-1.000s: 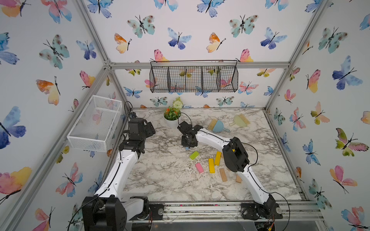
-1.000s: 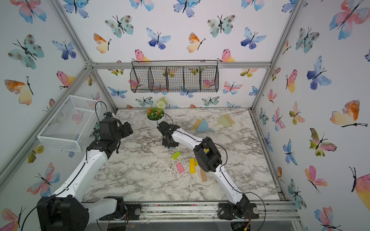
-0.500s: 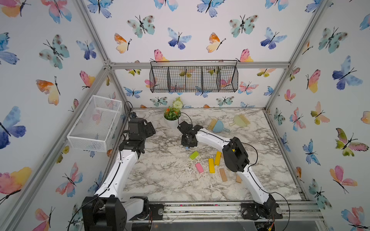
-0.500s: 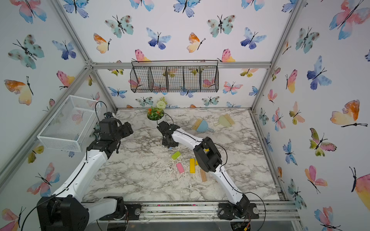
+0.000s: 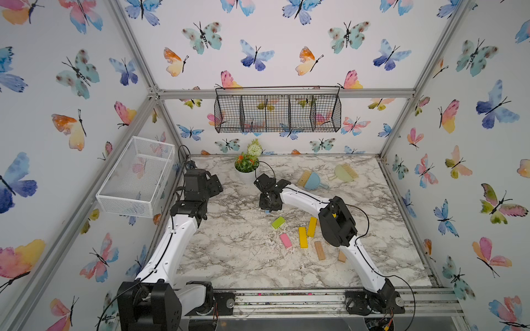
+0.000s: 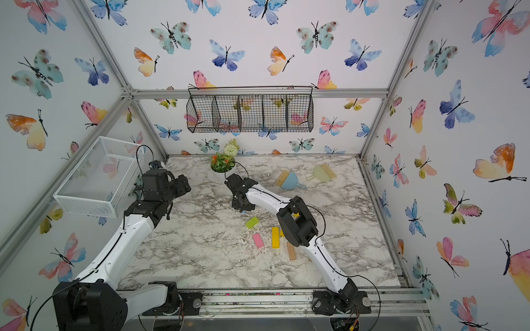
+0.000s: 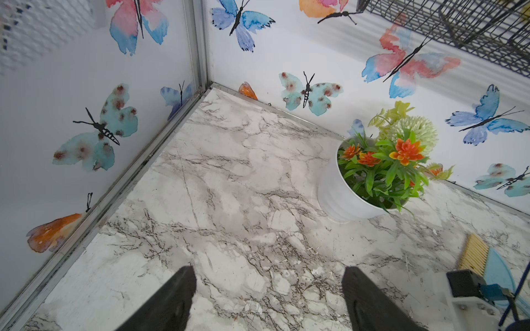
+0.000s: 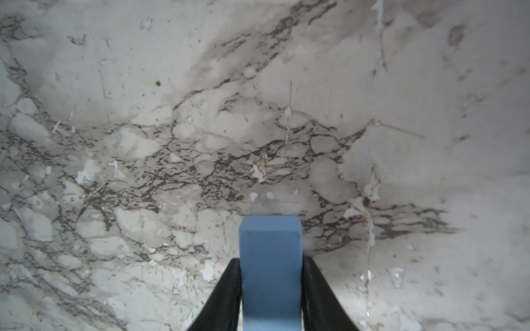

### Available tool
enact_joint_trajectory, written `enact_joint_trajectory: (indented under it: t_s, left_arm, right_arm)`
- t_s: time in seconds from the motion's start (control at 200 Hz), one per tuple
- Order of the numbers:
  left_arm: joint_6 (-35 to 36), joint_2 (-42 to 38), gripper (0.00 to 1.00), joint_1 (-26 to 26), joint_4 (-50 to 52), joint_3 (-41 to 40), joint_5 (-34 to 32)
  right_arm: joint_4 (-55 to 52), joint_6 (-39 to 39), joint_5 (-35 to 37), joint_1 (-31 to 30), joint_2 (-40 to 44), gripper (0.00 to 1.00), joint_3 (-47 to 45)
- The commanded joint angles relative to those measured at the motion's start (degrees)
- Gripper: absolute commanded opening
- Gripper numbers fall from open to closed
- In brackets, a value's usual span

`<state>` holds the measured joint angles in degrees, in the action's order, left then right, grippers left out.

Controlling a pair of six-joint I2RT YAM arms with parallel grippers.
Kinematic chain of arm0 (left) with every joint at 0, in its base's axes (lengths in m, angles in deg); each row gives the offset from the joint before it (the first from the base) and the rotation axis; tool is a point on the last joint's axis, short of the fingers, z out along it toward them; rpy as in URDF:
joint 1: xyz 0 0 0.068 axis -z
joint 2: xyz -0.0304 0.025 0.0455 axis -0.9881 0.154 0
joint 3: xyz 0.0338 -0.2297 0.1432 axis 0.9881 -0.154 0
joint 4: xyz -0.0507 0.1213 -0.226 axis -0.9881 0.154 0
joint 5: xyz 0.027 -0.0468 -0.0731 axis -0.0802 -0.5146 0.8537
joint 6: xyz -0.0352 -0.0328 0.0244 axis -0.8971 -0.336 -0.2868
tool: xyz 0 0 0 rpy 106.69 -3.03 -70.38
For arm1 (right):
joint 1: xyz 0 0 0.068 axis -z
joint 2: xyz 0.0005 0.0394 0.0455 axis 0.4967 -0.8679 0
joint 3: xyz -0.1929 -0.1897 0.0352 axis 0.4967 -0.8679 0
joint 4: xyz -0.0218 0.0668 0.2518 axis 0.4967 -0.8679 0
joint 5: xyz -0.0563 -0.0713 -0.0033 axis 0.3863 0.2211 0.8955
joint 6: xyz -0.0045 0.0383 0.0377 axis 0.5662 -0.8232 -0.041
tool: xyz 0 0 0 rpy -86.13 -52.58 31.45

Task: Assemble the letter k with building blocks
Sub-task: Place the building block at the center of the board.

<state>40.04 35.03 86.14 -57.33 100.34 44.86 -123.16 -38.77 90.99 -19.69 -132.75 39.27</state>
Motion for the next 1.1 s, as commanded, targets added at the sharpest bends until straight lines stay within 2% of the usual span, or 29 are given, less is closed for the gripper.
enact_joint_trajectory:
  t_s: [0.0, 0.35, 0.551, 0.691, 0.796, 0.901, 1.021, 1.096]
  left_arm:
    - [-0.3, -0.2, 0.83, 0.1, -0.4, 0.0, 0.4]
    - [-0.4, -0.1, 0.83, 0.0, -0.5, 0.0, 0.9]
    - [0.0, 0.4, 0.85, 0.0, -0.5, 0.2, 3.0]
    - [0.0, 1.1, 0.85, 0.1, -0.5, 0.3, 5.1]
    - [1.8, 1.3, 0.86, 0.8, -0.5, 0.1, 10.7]
    - [5.0, 3.2, 0.89, 5.6, -0.3, -0.3, 11.6]
    - [8.2, 7.4, 0.88, 14.3, 1.8, 1.5, 10.4]
    - [10.4, 10.3, 0.87, 20.6, 2.6, 2.6, 8.0]
  right_arm:
    - [-1.0, 0.8, 1.2, 0.0, -1.1, 0.39, -1.0]
    - [1.3, 1.0, 0.9, 0.1, 0.4, 0.45, -1.4]
    - [1.9, 8.3, 5.0, 0.1, 5.2, 0.68, 1.8]
    - [2.3, 10.1, 6.4, 0.1, 11.3, 0.70, -0.4]
    - [7.9, 13.2, 6.7, 0.4, 19.0, 0.75, -8.5]
    - [13.6, 16.3, 3.2, 3.2, 27.0, 0.92, -19.6]
    - [16.1, 12.7, -6.8, 12.5, 33.3, 0.94, -31.3]
    - [17.3, 11.2, -11.7, 19.2, 37.0, 0.92, -38.4]
